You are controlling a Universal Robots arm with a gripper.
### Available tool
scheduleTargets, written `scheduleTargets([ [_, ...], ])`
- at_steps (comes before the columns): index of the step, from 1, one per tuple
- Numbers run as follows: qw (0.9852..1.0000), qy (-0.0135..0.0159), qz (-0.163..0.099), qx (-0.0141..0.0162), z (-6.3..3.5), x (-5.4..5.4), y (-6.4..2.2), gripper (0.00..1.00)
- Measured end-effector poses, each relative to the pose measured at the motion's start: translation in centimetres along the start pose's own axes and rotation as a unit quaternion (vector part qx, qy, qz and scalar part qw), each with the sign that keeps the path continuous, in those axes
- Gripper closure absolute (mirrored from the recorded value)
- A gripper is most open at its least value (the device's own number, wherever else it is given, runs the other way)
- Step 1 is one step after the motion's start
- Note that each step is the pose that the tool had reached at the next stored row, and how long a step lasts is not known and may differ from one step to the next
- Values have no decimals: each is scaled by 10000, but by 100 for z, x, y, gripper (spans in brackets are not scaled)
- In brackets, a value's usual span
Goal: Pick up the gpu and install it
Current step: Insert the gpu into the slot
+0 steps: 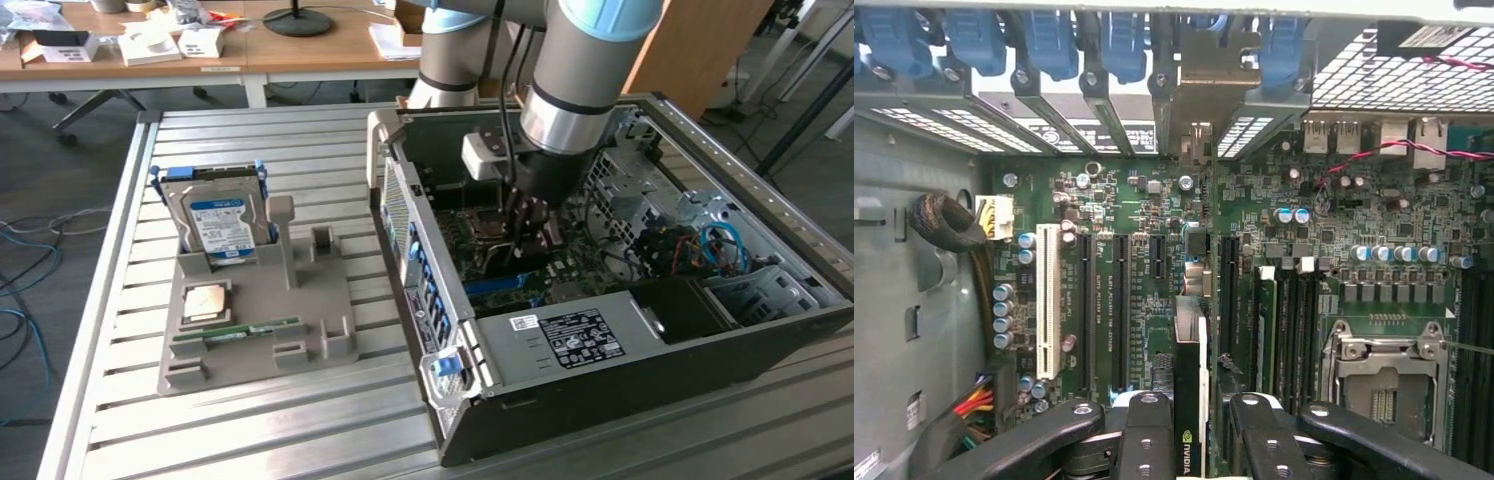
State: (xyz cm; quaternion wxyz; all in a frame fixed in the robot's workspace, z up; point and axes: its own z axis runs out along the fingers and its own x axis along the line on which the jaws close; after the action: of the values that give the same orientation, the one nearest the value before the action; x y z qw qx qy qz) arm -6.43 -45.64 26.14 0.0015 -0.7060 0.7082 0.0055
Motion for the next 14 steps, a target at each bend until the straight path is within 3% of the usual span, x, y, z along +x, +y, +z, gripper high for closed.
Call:
scheduleTargets([
  [14, 10000, 0, -12, 0, 24, 0, 0, 73],
])
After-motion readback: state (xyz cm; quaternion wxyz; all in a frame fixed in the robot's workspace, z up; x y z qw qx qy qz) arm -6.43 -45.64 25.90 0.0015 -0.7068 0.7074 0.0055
